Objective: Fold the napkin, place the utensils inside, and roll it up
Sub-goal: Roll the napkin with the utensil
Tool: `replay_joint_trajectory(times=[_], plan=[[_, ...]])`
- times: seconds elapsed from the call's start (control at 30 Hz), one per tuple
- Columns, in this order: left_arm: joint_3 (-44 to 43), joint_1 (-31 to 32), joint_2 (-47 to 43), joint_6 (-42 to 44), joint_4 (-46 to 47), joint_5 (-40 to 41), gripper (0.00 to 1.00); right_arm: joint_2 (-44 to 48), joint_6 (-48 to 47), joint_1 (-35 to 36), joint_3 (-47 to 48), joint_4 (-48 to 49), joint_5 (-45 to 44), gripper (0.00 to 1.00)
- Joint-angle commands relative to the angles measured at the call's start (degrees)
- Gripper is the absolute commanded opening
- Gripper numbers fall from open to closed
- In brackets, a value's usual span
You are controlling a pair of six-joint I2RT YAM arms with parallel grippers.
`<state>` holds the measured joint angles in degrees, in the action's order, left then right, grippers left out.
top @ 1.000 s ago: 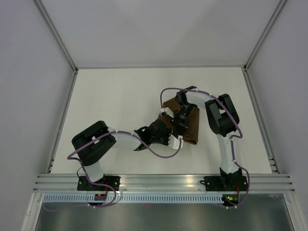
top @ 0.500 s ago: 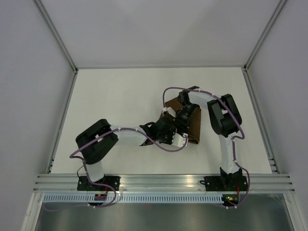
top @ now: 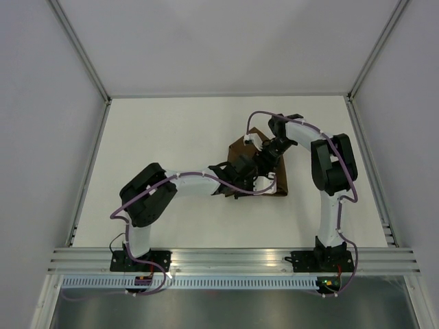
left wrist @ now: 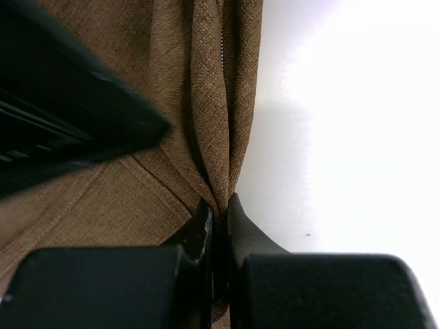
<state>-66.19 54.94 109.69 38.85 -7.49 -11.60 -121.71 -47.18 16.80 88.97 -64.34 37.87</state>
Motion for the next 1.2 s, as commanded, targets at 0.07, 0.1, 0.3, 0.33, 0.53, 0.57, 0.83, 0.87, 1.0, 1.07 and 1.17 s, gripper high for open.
replay_joint_trajectory(times=[0.07,0.1,0.3,0.33,0.53,0.57,0.83,0.87,1.0,1.07,1.17], plan=[[-3.15,-0.97,3.33,-7.29,-10.53,-7.82,0.02,5.43,5.85,-4.74,1.47,12.38,0.54,0.69],[-4.11,-1.15,3.69,-7.65,-11.4,-8.79,0.02,6.39,6.83,-5.36,1.47,13.18,1.41,0.69],[-9.03,-3.25,6.93,-10.98,-16.59,-13.35,0.02,14.46,12.72,-11.96,-3.44,23.1,7.21,0.7],[-9.74,-3.61,7.38,-11.69,-17.29,-13.97,0.02,15.7,12.81,-13.62,-5.54,25.2,7.74,0.71],[-13.69,-5.98,10.8,-13.62,-21.51,-19.78,0.02,25.28,8.87,-18.27,-16.34,30.66,12.31,0.7],[-14.05,-6.5,11.16,-13.8,-21.87,-20.48,0.02,26.69,8.86,-18.64,-18.28,32.33,12.32,0.7],[-19.76,-9.85,16.6,-15.73,-28.19,-27.6,0.02,39.17,-4.12,-20.05,-31.82,31.13,17.24,0.68],[-21.07,-10.28,17.83,-15.91,-28.98,-28.56,0.02,40.75,-5.19,-19.88,-32.54,30.59,17.24,0.68],[-24.59,-11.25,21.26,-16.96,-32.67,-30.59,0.02,44.01,-10.47,-17.24,-36.58,29.44,13.74,0.68],[-25.91,-11.52,22.32,-17.05,-34.34,-31.29,0.02,46.63,-10.13,-12.68,-40.61,33.03,11.19,0.68],[-27.66,-12.13,24.25,-17.58,-36.8,-33.57,0.02,50.24,-9.25,-7.32,-46.94,40.67,4.43,0.68]])
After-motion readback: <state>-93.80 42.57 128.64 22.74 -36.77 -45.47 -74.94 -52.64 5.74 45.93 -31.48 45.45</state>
